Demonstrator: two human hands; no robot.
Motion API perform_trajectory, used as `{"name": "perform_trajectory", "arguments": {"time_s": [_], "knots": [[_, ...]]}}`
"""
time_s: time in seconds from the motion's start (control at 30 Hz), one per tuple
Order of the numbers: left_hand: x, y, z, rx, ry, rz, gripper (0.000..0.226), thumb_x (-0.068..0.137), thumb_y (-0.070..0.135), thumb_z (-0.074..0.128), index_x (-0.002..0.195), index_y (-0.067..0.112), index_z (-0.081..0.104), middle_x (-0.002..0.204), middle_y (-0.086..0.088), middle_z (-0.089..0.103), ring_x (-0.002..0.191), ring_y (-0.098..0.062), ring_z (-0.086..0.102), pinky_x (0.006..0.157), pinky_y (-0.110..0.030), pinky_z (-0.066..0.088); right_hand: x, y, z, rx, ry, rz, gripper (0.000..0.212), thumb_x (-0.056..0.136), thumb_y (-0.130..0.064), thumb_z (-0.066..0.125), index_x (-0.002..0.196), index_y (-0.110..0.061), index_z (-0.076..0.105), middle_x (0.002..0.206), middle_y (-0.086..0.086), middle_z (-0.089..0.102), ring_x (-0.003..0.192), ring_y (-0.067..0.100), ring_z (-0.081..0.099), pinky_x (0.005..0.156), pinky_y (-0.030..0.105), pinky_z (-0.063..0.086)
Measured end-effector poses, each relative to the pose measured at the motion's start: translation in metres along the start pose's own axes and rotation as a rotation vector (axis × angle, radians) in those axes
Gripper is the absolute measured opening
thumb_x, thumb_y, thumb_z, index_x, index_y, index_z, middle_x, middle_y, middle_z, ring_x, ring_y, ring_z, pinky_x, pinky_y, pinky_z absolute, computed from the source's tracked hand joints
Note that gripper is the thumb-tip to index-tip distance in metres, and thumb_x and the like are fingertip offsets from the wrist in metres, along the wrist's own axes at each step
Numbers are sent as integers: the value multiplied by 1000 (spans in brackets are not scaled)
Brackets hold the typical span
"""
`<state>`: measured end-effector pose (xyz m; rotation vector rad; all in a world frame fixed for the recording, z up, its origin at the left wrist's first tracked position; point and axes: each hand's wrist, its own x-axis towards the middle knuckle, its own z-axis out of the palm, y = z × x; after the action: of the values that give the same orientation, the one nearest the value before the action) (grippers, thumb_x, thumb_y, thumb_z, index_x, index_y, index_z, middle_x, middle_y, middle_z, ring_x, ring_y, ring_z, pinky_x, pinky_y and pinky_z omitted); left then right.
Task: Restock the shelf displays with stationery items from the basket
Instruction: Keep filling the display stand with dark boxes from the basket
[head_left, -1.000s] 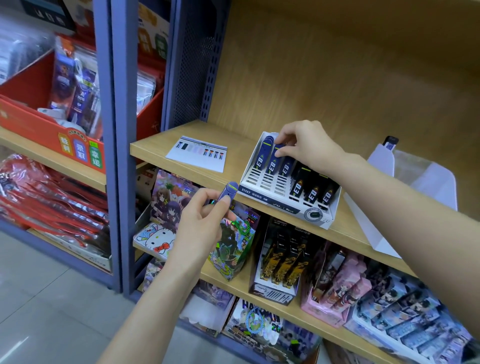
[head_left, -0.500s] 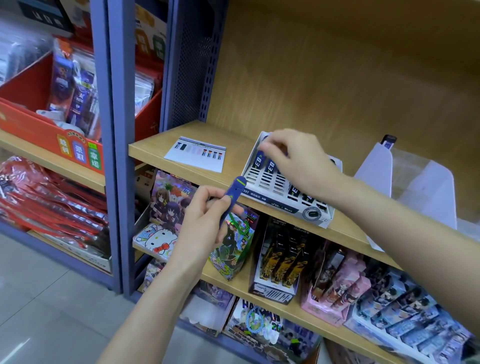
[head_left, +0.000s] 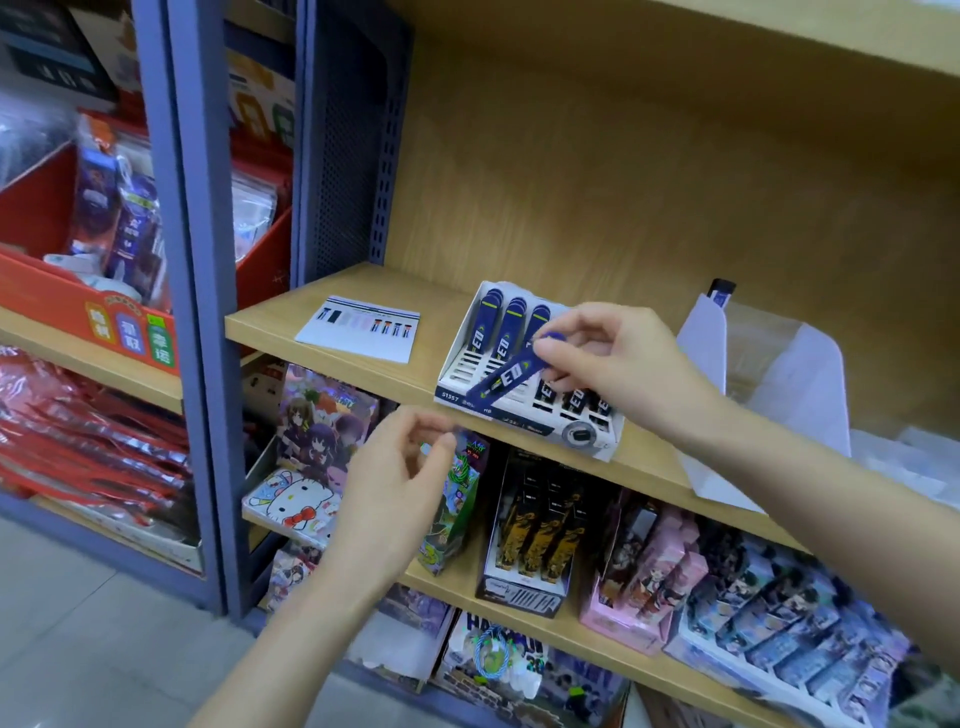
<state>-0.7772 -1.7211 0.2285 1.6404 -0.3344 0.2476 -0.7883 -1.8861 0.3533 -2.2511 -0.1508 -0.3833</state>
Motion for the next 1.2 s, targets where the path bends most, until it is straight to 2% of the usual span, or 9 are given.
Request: {"name": "perform_trajectory", "arguments": {"time_s": [0.07, 0.13, 0.27, 0.47, 0.63, 0.77, 0.87, 1.03, 1.2], "knots": [[10, 8, 0, 247, -29, 129, 9, 92, 18, 54, 96, 26, 57, 94, 12, 55, 83, 2, 48, 74, -14, 38, 14, 7, -17, -81, 166, -50, 16, 86, -8, 66, 78, -21, 62, 75, 7, 65, 68, 17, 67, 73, 30, 58], [23, 15, 2, 466, -75, 240, 17, 95, 22, 50, 111, 21, 56, 107, 8, 50, 105, -6, 43, 89, -20, 33, 30, 14, -26, -168, 283, -88, 19, 86, -11, 66, 76, -25, 61, 79, 9, 66, 73, 23, 68, 77, 36, 57], [44, 21, 12, 745, -176, 353, 33, 97, 27, 43, 129, 18, 49, 123, 2, 45, 119, -16, 38, 99, -29, 26, 57, 23, -25, -346, 317, -144, 5, 89, -15, 62, 86, -18, 66, 77, 1, 63, 77, 22, 67, 80, 29, 52], [47, 9, 19, 875, -222, 433, 34, 97, 27, 43, 128, 17, 50, 123, 1, 48, 117, -18, 40, 96, -29, 26, 78, 30, -9, -621, 113, -177, 14, 91, -18, 59, 96, -11, 70, 85, 4, 64, 84, 21, 59, 82, 31, 48], [48, 3, 18, 884, -213, 461, 33, 88, 27, 42, 113, 13, 58, 109, -3, 55, 104, -23, 50, 88, -33, 35, 88, 32, -11, -638, 27, -144, 13, 89, -17, 63, 96, -10, 72, 84, 5, 65, 82, 18, 57, 75, 24, 42], [49, 1, 17, 871, -218, 461, 29, 91, 27, 45, 114, 12, 57, 111, -2, 53, 106, -21, 48, 90, -31, 32, 93, 29, -16, -642, -34, -128, 11, 87, -17, 67, 94, -12, 73, 81, 4, 65, 80, 17, 58, 72, 22, 39], [48, 1, 16, 870, -181, 467, 30, 87, 27, 46, 107, 11, 60, 103, -3, 53, 98, -21, 48, 84, -33, 38, 92, 32, -14, -636, -83, -122, 8, 84, -18, 70, 90, -14, 73, 78, 1, 66, 79, 14, 60, 71, 20, 38], [48, 2, 11, 894, -161, 472, 30, 89, 28, 44, 106, 12, 61, 99, -3, 52, 94, -20, 46, 79, -31, 40, 94, 35, -11, -678, -42, -110, 14, 77, -20, 77, 78, -18, 63, 70, -7, 60, 81, 18, 64, 78, 33, 50], [48, 10, 7, 948, -210, 503, 27, 94, 24, 48, 115, 11, 59, 107, -3, 51, 100, -22, 49, 84, -31, 39, 95, 30, -13, -704, -39, -69, 15, 76, -20, 78, 72, -20, 64, 68, -8, 57, 80, 20, 60, 75, 32, 49]]}}
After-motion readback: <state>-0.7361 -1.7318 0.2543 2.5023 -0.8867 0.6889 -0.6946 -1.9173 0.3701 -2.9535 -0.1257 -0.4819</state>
